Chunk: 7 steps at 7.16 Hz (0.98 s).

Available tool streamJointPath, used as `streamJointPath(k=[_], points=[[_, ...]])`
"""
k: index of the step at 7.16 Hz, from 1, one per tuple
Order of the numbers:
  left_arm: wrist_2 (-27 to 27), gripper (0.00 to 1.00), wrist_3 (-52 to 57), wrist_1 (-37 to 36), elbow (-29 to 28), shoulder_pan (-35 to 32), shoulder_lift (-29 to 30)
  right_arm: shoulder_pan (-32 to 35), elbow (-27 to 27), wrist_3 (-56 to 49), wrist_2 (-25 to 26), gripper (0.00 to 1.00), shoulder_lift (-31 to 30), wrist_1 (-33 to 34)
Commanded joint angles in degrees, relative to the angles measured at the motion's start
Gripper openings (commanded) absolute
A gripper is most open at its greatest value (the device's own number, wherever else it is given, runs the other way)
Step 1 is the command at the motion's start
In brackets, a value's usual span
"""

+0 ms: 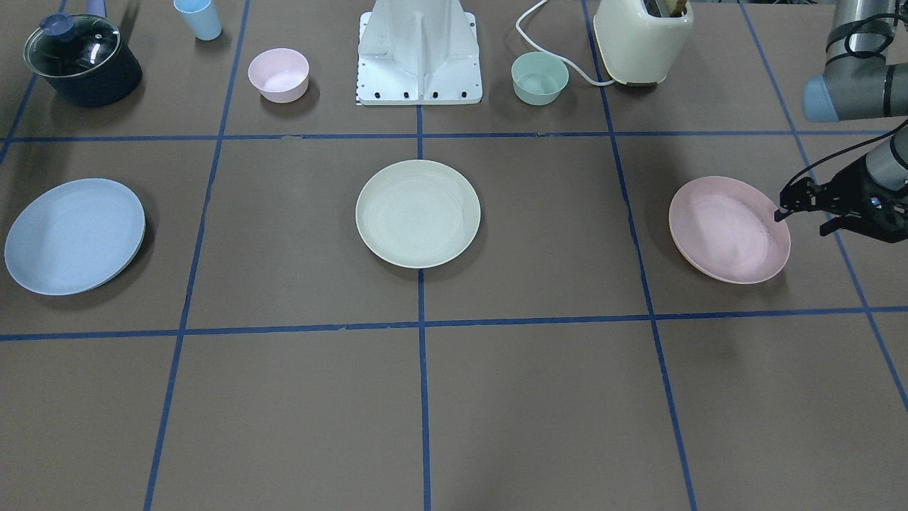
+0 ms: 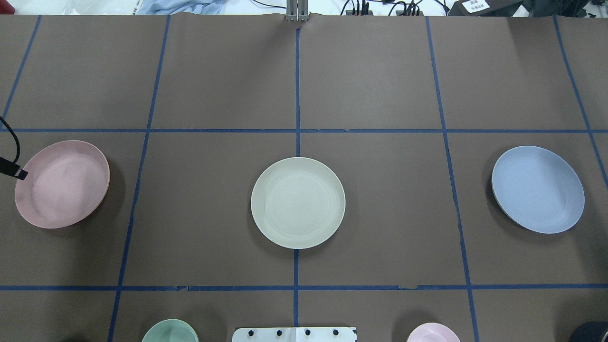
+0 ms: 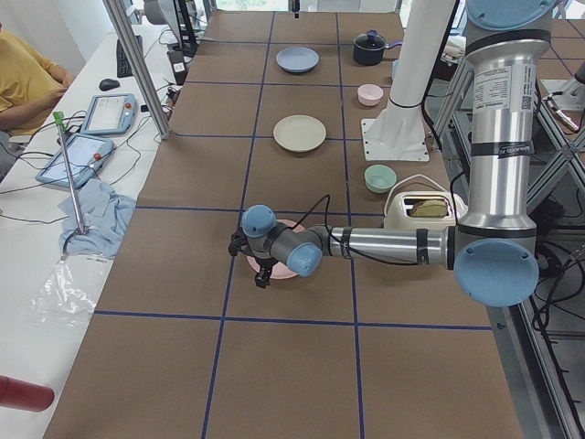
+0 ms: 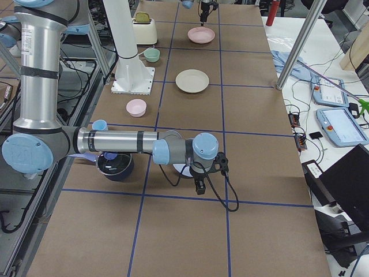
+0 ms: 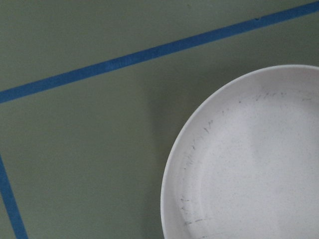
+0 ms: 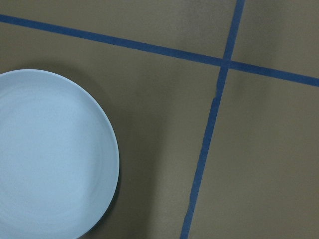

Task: Stack three plates with pink and blue
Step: 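Lower the left gripper to the pink plate rim and grasp it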

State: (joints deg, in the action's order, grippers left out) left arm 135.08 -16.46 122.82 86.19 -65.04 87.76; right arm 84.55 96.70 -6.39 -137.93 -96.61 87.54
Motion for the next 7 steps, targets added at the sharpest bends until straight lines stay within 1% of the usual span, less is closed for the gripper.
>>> streamJointPath(k=[1, 2, 4, 5, 6, 7], points=[[0.1, 0.87, -0.24, 5.85, -3.66, 0.52, 0.66, 0.0, -0.37, -0.03, -0.15, 1.0, -0.15, 0.0], [0.1, 0.82, -0.58, 5.67, -3.67, 0.52, 0.84, 0.0, -0.37, -0.03, -0.15, 1.0, -0.15, 0.09], [-0.17, 0.79, -2.96, 6.11, -4.54, 3.06, 2.15, 0.0, -0.63, -0.03, -0.5, 1.0, -0.15, 0.0], [-0.17, 0.71, -2.79, 6.29, -5.15, 3.51, 2.16, 0.0, -0.89, -0.03, -0.5, 1.0, -0.15, 0.0], [-0.25, 0.31, -2.79, 6.29, -5.16, 3.51, 2.16, -0.09, -0.9, -0.03, -0.5, 1.0, -0.15, 0.0], [-0.17, 0.0, -2.79, 6.38, -4.99, 3.51, 2.33, -0.09, -0.9, -0.03, -0.59, 1.0, -0.15, 0.0]])
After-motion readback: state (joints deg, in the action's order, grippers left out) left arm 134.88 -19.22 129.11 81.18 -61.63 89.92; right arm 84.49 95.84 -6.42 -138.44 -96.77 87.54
